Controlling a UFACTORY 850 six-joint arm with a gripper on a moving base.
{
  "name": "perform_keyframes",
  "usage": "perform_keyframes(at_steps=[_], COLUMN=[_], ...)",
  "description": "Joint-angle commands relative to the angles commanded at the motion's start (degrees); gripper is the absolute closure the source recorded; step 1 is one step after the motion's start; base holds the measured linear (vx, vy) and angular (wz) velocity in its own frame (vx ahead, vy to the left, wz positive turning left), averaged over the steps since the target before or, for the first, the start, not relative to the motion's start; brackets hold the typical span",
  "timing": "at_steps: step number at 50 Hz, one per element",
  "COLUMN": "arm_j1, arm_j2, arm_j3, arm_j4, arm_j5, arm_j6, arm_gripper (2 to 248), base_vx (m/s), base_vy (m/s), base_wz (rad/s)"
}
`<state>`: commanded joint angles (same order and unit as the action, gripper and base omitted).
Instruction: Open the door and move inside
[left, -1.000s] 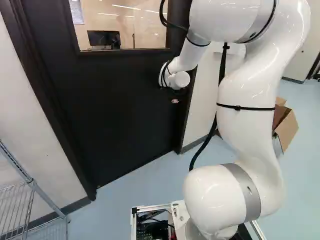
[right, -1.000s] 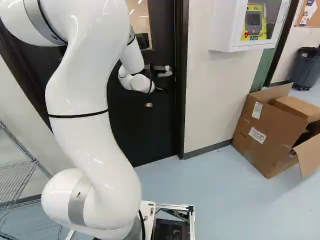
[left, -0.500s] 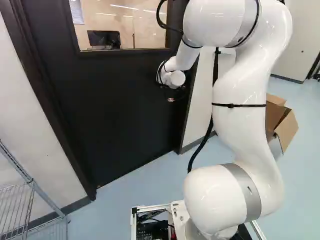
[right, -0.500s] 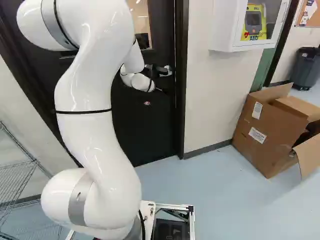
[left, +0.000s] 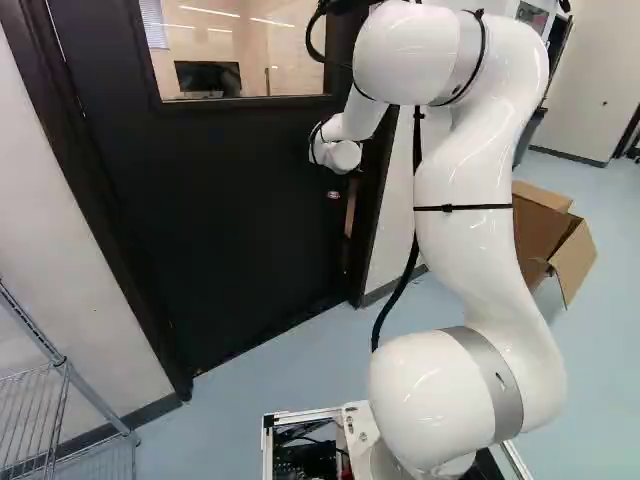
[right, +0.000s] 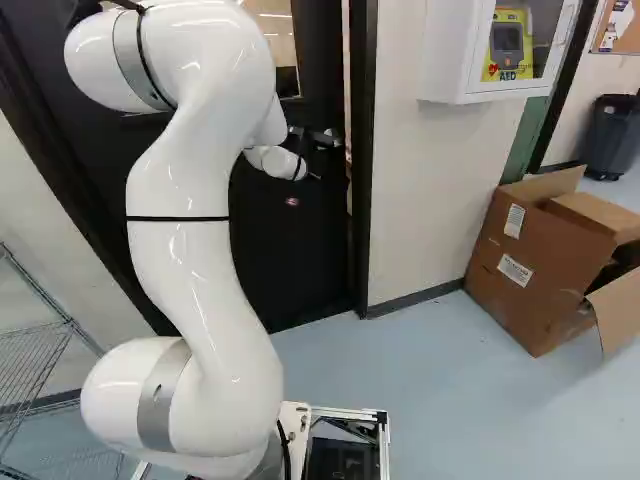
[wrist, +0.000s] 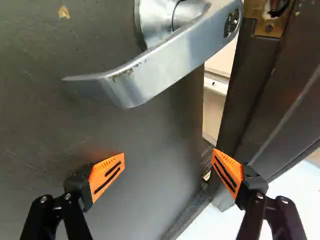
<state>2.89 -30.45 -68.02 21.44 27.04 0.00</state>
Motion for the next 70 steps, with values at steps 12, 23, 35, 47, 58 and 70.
perform_keyframes(at_steps=[12,23,35,47,58,70], arm_j1=[0.98,2.13,3.64,5.26,6.72,8.31], arm_j2=[-2.4,-4.51,-6.24,-6.73,-7.06,-7.56], arm_j3=[-3.16,-5.96,-8.29,-8.96,-9.42,-10.1], arm_j4=[0.0,0.0,-0.23,-3.16,-7.36,-12.59], arm_j5=[0.0,0.0,0.0,-0.01,-0.37,-1.08], arm_j6=[0.0,0.0,0.0,0.0,0.0,0.0], arm_gripper=[3,3,3,3,3,3], base_vx=[0.0,0.0,0.0,0.0,0.0,0.0], base_vy=[0.0,0.0,0.0,0.0,0.0,0.0], base_wz=[0.0,0.0,0.0,0.0,0.0,0.0])
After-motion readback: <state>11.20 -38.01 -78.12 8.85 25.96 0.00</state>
